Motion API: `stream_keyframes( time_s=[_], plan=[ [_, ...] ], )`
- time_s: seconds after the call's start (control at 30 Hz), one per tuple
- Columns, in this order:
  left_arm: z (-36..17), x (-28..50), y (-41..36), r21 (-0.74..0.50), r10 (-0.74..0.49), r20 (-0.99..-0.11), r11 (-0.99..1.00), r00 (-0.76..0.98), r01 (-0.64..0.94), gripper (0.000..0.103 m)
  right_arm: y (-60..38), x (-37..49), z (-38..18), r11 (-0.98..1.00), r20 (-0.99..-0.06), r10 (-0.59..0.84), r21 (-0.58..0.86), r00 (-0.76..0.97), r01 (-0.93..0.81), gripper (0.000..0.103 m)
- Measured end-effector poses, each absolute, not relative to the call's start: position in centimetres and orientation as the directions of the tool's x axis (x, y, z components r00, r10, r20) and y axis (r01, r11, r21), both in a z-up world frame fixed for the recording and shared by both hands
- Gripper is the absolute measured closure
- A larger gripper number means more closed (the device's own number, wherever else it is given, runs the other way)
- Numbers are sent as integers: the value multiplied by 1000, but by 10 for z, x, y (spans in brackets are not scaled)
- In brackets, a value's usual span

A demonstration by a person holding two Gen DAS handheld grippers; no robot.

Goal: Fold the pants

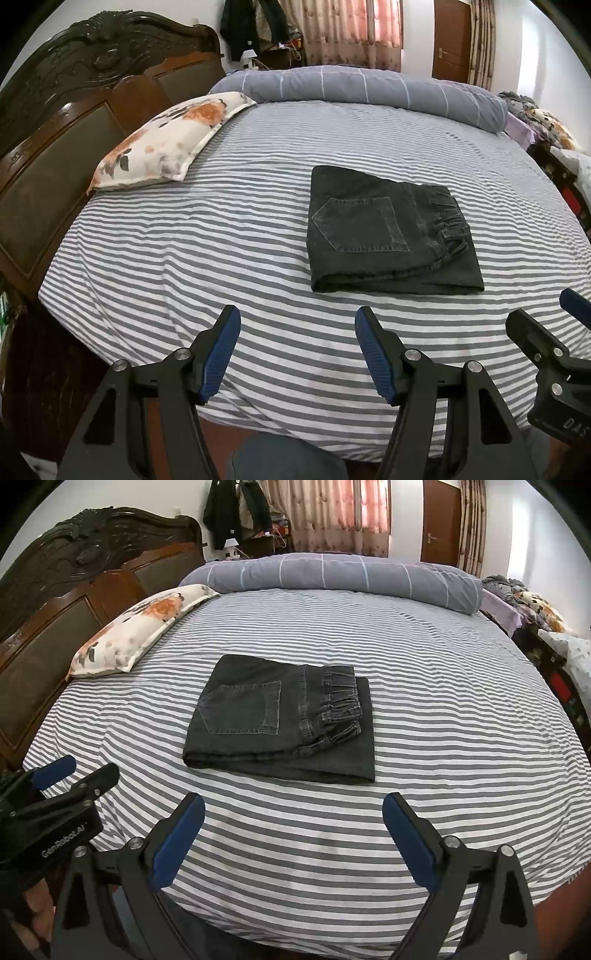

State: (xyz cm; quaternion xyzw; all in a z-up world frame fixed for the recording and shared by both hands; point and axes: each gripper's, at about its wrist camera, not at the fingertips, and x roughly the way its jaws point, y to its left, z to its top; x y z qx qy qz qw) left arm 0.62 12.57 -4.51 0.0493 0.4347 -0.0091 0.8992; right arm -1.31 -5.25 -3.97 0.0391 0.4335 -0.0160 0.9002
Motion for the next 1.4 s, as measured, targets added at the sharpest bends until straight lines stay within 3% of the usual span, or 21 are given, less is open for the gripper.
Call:
stream_keyframes(
  time_s=[1.4],
  plan=[
    [-53,8,120,120,48,-775,990,631,71,38,-50,-10,-58,996,-799,32,74,601,45,7]
  ],
)
